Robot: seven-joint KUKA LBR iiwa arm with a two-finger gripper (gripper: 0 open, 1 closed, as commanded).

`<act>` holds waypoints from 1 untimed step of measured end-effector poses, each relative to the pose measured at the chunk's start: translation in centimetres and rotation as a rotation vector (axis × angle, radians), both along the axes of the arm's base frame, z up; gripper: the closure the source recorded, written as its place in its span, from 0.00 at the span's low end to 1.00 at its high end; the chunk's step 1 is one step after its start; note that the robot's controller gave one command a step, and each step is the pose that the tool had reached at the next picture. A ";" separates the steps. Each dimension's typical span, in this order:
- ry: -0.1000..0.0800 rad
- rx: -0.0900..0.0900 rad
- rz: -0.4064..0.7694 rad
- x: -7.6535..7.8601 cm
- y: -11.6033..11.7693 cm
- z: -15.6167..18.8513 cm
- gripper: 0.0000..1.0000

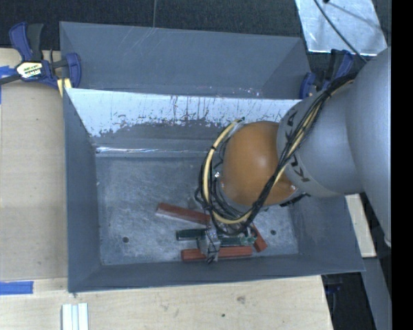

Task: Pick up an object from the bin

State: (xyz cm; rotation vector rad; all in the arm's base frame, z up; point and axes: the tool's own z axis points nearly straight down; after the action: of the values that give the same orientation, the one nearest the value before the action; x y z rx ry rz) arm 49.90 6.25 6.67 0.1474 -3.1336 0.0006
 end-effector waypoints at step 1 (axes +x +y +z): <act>-0.005 0.001 -0.003 0.2 0.0 0.7 1.00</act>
Offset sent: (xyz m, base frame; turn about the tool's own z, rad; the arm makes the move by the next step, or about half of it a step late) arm 0.0000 0.0000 0.0000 0.0000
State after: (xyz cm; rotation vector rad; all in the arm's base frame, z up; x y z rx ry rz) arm 50.12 6.23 7.33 0.1434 -3.1391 -0.0002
